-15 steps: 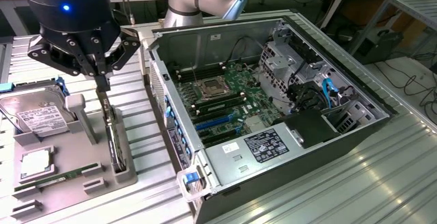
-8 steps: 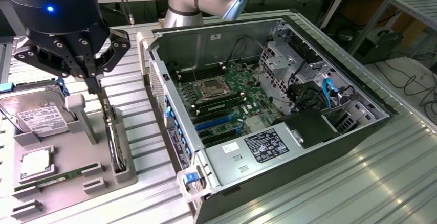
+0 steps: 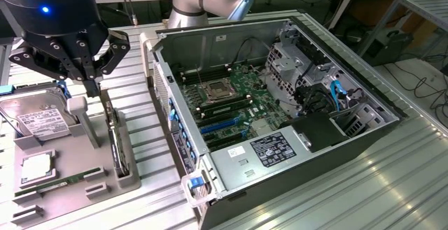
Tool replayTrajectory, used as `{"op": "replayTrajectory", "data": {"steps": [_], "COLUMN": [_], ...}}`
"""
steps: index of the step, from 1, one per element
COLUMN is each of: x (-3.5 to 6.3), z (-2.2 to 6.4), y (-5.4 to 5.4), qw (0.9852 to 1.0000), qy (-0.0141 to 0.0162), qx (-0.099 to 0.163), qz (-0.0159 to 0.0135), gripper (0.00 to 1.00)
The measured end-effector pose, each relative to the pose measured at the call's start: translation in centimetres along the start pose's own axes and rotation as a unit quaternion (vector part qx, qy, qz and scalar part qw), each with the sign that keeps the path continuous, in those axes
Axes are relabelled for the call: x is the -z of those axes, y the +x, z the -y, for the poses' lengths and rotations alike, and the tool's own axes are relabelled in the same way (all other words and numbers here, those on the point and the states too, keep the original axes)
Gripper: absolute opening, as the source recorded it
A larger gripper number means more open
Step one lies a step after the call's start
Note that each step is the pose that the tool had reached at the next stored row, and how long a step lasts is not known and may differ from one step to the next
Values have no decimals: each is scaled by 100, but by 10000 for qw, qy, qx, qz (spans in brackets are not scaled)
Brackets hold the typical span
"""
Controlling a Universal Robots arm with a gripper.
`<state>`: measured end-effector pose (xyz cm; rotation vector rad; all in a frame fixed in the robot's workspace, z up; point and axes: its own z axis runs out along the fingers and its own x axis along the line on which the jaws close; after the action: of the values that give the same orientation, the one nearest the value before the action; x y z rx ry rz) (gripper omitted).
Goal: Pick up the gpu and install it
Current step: 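Pick up the gpu and move the gpu toward the slot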
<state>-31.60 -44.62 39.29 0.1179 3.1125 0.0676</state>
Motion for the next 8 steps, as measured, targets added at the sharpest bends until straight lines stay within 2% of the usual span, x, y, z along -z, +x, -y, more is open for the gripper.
{"op": "replayTrajectory", "data": {"steps": [8], "x": [0], "z": [0], "y": [0], "qw": [10000], "qy": [0], "qx": [0], "qz": [0], "gripper": [11]}}
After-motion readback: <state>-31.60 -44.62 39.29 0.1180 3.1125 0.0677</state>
